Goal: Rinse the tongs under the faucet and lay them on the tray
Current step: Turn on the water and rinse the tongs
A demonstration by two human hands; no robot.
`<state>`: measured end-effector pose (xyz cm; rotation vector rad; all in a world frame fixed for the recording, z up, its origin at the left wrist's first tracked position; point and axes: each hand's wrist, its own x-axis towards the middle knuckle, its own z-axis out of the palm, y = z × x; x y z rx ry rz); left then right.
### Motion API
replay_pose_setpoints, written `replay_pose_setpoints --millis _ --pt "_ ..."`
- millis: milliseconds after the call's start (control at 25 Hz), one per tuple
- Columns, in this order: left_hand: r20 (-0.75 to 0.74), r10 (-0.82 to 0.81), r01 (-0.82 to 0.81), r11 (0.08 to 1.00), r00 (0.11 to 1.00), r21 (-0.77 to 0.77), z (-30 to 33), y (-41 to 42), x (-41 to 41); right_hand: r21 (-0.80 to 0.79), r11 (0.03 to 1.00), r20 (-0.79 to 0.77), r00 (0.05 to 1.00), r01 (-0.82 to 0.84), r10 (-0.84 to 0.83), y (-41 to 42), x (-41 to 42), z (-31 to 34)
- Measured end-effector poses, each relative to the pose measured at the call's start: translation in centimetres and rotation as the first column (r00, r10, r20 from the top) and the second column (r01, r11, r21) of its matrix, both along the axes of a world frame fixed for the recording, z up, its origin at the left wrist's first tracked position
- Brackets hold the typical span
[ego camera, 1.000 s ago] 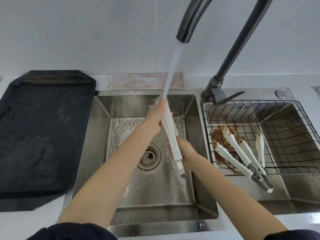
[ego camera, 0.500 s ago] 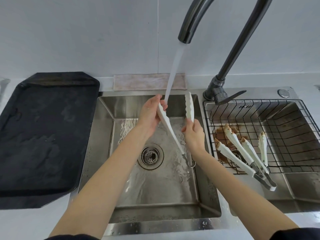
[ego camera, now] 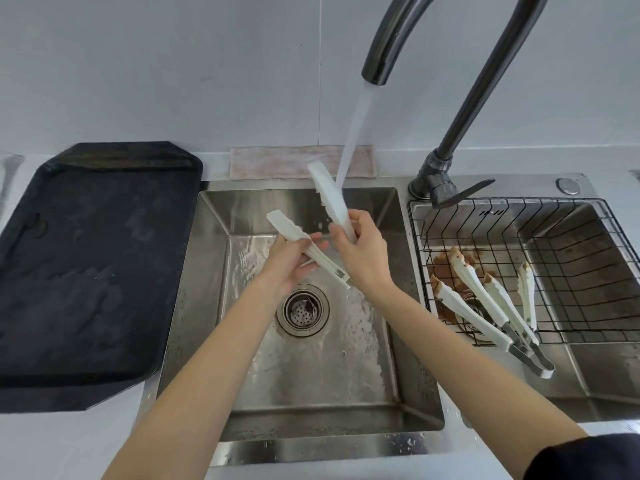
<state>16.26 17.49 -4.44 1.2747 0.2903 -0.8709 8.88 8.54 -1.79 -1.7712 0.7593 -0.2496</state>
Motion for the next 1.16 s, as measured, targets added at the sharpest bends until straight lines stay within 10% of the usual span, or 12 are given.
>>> replay_pose_setpoints --millis 720,1160 --pt "-0.124 -0.163 0.201 0.88 0.979 0.431 -8.7 0.9 -3.3 0.292 0.953 -0.525 0.847 0.087 0.084 -2.0 -2.4 -11.7" --pt "-0.284 -0.162 0.277 0.856 0.945 0.437 -12.0 0.5 -5.3 0.396 0.913 -0.636 0.746 0.096 0.197 -1.6 -4.6 -19.3"
